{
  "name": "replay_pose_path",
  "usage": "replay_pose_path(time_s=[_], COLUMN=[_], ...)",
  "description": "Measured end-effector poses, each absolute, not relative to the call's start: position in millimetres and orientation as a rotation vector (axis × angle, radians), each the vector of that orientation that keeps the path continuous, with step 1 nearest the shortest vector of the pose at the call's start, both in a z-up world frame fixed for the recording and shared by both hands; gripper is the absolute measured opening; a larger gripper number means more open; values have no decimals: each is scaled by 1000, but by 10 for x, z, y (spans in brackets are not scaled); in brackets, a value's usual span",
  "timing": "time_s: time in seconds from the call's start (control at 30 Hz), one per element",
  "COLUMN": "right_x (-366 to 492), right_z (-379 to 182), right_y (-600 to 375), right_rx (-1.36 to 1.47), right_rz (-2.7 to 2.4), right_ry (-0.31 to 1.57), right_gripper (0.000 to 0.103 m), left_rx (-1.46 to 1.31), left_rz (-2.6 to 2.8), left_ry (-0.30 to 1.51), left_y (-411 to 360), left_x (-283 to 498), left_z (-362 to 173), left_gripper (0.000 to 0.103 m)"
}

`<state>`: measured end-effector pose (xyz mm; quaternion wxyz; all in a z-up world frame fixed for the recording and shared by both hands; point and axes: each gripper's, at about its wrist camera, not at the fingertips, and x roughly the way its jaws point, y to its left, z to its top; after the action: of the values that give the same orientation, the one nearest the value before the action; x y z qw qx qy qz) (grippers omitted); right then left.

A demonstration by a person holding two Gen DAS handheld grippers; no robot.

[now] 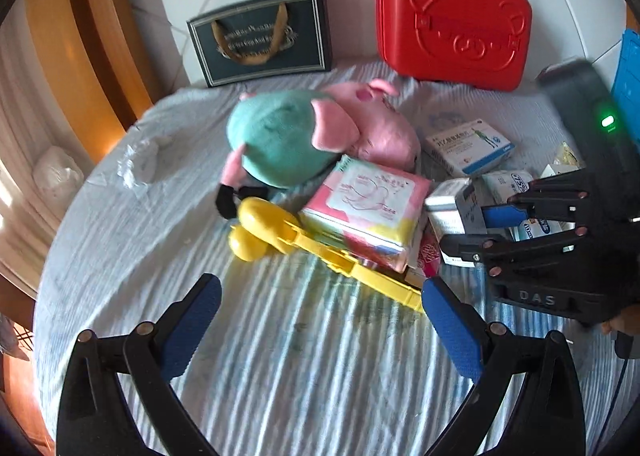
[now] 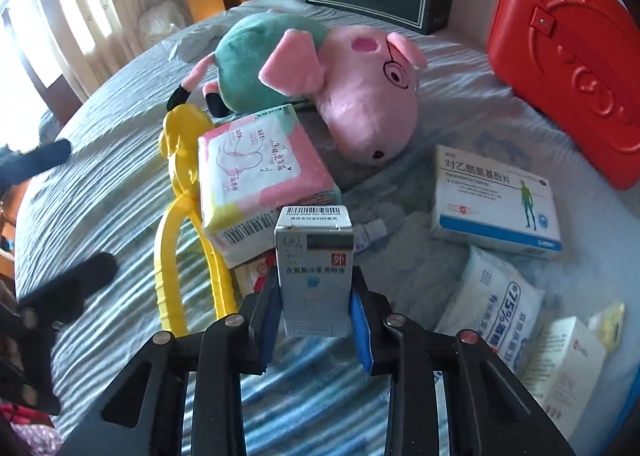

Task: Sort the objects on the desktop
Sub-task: 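Grasp the white medicine box with the right tool while the left tool grasps the yellow toy clip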

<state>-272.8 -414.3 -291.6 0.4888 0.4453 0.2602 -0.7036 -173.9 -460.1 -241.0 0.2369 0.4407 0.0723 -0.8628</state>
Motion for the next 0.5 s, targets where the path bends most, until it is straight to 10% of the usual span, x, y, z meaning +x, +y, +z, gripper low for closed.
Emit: replay_pose_path(time_s=[0.2, 0.33, 0.5], right_x=[-2864, -2967, -3054], right_z=[-2754, -2682, -2575], right_y=[-3993, -3914, -3870], right_rx=[1048, 1056, 1067], right_rz=[-1733, -1749, -1762], right_ry=[558, 515, 466], right_gripper=[30, 30, 31], left_rx=[1261, 1324, 1366], left_rz=[-2330, -2303, -2341], left_ry=[299, 411, 413], left_y=[-4754, -4876, -4900], left_x=[-1994, -2006, -2086], left_z=[-2652, -2816, -2908], left_gripper=[100, 66, 59])
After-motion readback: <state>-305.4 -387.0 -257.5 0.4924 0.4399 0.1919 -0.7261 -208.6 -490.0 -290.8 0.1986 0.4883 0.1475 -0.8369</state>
